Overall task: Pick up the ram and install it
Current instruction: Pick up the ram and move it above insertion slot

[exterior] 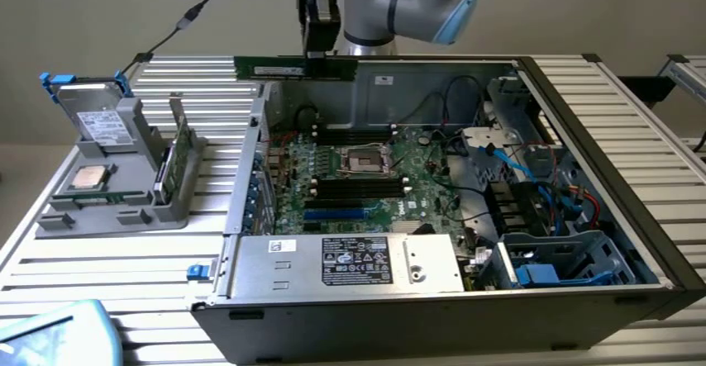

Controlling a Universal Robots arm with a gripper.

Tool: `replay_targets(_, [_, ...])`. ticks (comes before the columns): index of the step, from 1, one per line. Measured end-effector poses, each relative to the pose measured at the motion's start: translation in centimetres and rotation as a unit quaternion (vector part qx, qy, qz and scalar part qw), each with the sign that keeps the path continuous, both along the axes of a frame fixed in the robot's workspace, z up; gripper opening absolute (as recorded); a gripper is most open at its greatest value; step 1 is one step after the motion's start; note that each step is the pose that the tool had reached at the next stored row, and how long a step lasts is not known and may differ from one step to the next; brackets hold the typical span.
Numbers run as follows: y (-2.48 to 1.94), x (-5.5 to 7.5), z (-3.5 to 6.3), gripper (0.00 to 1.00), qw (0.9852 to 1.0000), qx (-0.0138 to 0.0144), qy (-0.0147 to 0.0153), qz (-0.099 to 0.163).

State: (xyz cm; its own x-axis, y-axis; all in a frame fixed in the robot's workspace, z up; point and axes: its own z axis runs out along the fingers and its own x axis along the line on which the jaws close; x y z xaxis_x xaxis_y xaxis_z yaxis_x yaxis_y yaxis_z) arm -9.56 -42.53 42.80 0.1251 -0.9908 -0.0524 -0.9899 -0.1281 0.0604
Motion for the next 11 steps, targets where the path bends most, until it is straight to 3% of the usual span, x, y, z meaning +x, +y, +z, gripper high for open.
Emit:
replay_targets(6, [0.0,2.7,-0.13,0.15,1.0,0.0002,0.0,0.0])
replay_targets(11, [0.0,4.9,-0.9,0.15,1.0,0.0003,0.0,0.0])
